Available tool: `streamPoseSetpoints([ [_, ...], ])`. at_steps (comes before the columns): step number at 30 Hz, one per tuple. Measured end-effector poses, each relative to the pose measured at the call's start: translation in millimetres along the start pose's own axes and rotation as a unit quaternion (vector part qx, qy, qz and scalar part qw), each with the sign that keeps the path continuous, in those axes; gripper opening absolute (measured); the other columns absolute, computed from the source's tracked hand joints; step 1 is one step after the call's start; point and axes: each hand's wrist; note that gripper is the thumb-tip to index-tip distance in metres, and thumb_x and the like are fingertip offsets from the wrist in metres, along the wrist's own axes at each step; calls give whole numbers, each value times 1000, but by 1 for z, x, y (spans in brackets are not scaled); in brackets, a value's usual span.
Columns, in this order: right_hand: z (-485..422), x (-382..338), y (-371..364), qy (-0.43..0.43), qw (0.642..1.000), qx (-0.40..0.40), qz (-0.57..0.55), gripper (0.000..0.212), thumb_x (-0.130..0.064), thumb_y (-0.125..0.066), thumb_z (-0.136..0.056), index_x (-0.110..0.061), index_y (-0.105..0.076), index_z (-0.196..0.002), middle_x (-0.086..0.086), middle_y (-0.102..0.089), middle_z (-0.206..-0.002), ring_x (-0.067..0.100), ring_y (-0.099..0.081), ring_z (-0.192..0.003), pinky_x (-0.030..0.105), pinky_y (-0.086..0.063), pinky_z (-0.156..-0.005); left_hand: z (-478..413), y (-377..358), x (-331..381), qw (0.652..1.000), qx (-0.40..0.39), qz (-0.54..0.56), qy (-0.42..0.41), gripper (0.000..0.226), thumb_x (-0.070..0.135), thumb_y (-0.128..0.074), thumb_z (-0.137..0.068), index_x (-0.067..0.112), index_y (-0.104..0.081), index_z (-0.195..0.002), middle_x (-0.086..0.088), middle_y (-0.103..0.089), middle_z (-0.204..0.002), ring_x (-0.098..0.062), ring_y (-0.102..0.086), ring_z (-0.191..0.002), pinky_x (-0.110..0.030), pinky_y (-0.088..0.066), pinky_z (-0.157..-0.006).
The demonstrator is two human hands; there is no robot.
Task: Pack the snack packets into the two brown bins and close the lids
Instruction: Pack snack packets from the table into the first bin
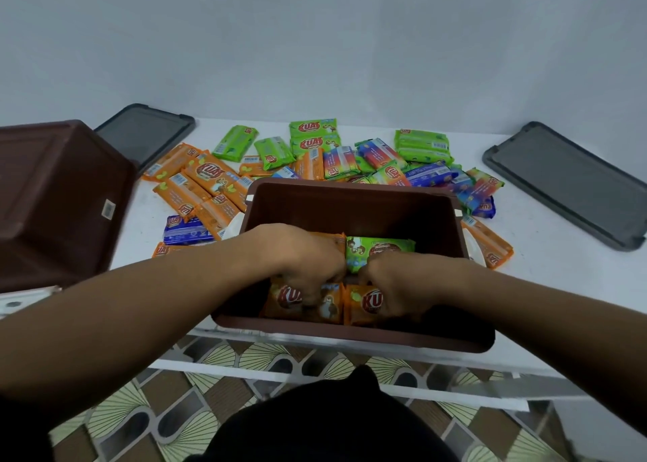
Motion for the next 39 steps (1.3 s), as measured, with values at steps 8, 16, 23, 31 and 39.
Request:
streamPoseSetpoints([
  [8,3,4,9,-26,998,-28,-49,37,-33,-70,-89,-23,-63,-125,2,-67,-110,23,-63,-97,36,-54,-80,6,7,-24,986,-33,166,-2,41,18,-75,-90,20,-65,-130,-1,-67,-103,-24,-71,-86,-43,-63,-78],
  [16,6,10,20,-23,990,-46,-128,31,-13,-51,-98,-26,-71,-119,-5,-72,-110,14,-67,-100,31,-55,-92,7,3,-28,970,-49,237,-35,46,-3,-51,-98,21,-68,-133,1,-68,-109,-11,-66,-86,-34,-63,-79],
  [23,5,12,20,-34,987,-23,-156,25,-22,-58,-98,-30,-71,-118,-14,-67,-100,7,-63,-93,23,-49,-79,7,5,-32,979,-12,198,-45,35,15,-62,-99,26,-68,-131,-3,-72,-113,-11,-67,-82,-39,-60,-85],
  [31,27,16,75,-22,941,230,-247,11,-19,-67,-90,-26,-76,-87,-17,-69,-63,-3,-63,-59,17,-46,-59,44,38,-48,926,284,241,-53,9,32,-77,-89,23,-76,-90,10,-69,-73,-1,-61,-68,-17,-43,-62],
  [39,14,3,121,6,881,376,-287,4,-17,-79,-81,-16,-77,-85,2,-72,-67,6,-61,-54,14,-47,-57,78,45,-81,866,427,262,-19,8,27,-77,-90,19,-76,-88,-1,-70,-70,-11,-63,-59,-18,-45,-59],
])
Point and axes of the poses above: each hand's wrist, its own z-axis away from the middle knuckle, its own y-axis out of the back of the hand, x = y × z
